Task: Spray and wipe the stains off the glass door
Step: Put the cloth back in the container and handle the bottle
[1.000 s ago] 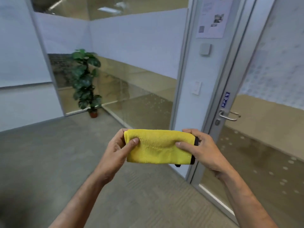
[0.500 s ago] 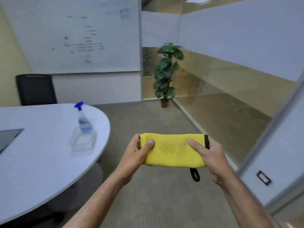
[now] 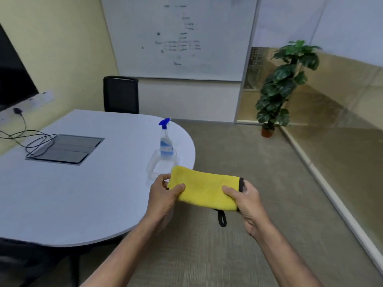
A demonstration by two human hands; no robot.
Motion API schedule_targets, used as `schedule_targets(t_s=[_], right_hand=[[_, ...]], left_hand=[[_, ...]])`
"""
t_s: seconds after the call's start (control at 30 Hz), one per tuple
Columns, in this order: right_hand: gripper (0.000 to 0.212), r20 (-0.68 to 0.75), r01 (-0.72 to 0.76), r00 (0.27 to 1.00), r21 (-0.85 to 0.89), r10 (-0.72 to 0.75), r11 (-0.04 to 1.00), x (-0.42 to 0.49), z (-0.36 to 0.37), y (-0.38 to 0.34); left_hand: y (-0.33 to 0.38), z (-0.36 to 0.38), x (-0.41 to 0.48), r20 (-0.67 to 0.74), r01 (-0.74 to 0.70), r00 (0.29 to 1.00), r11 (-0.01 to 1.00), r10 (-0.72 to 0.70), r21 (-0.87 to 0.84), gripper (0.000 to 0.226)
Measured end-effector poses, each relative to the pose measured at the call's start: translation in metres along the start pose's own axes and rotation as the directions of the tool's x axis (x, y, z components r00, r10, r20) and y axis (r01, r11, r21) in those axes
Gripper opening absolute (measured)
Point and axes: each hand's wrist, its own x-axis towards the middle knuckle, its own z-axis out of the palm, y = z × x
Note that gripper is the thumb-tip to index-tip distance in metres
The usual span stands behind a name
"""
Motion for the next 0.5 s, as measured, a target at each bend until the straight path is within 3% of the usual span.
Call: schedule_targets(t_s=[0.13, 0.33, 0.5], right_hand=[[0.046, 0.148, -0.034, 0.988, -0.073, 0.044, 0.997, 0.059, 0.039, 0.013], [0.044, 0.21, 0.132, 0.976, -0.375, -0.055, 0.918, 0.133, 0.096, 0.029], [0.032, 0.199, 0.147, 0.978, -0.444, -0.062, 0.884, 0.196, 0.146, 0.04]], left_hand=[[-0.012, -0.008, 0.055, -0.159, 0.03, 0.987, 0.996, -0.016, 0.084, 0.041], [-0.028, -0.019, 0.129, -0.312, 0.059, 0.95, 0.983, -0.001, 0.175, 0.034], [-0.039, -0.03, 0.2, -0.34, 0.067, 0.94, 0.969, 0.019, 0.239, 0.031]])
